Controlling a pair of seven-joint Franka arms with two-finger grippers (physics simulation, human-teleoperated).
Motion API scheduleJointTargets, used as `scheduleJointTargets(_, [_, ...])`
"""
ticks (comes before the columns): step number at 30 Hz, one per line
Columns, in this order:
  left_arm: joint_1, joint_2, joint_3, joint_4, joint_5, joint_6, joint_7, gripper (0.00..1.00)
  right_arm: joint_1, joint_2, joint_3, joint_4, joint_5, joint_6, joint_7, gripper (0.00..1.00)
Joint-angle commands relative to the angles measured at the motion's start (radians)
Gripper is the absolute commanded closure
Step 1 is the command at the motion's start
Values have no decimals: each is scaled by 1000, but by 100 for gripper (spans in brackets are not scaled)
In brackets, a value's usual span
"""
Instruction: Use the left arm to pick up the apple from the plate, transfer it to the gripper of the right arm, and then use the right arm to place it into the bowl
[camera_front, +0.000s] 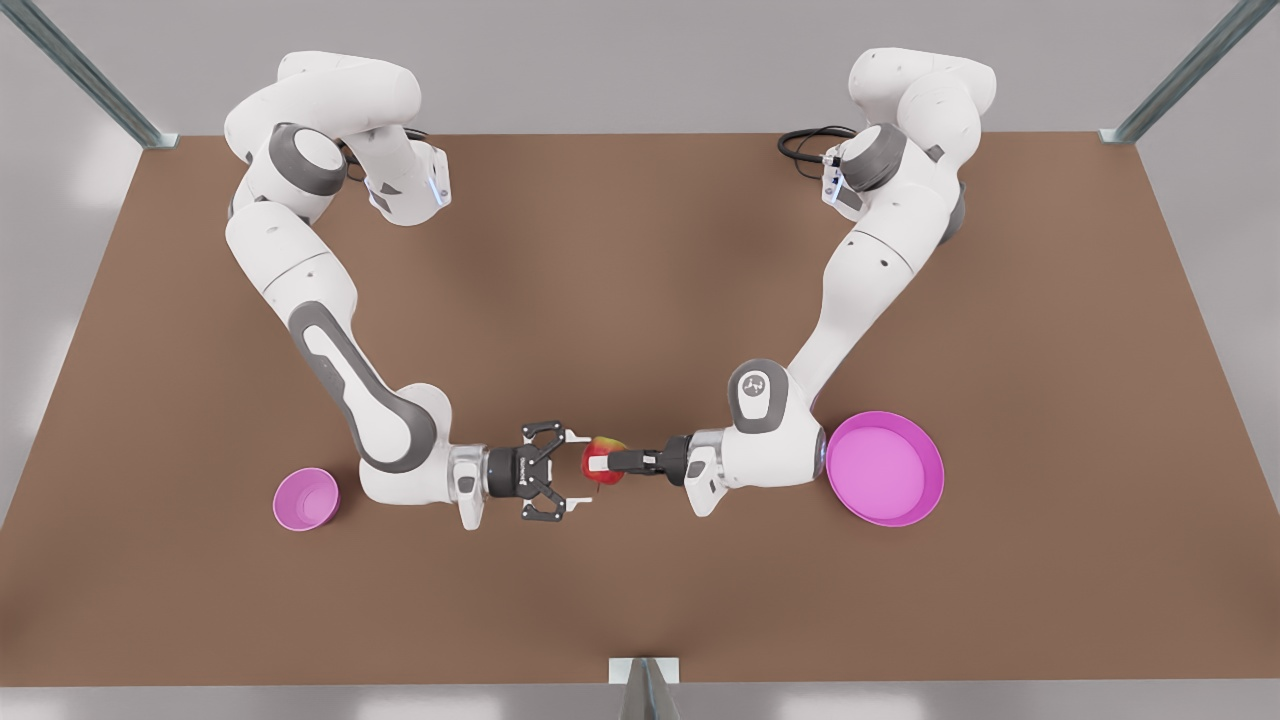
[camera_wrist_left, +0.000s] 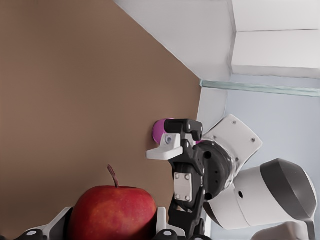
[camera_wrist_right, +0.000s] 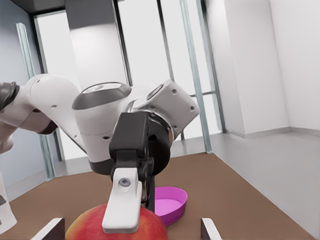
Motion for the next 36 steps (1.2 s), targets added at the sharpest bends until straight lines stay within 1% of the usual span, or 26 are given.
scheduleJointTargets(1, [0,-2,-1,0,-13,-2,65,31,0,-2,2,0,0,8,-106,0])
scheduleJointTargets(3, [0,-2,1,0,-12,-2,67,32,-3,-3,3,-1,3,6,-106,0])
scheduleJointTargets(11, [0,1,5,0,-12,0,67,31,-50,-9,55,-49,0,8,-106,0])
scheduleJointTargets(21, [0,6,7,2,-12,6,68,31,-24,-2,58,-47,4,66,-106,0])
scheduleJointTargets(36, [0,3,5,2,-12,6,62,32,3,5,63,-37,15,97,-106,0])
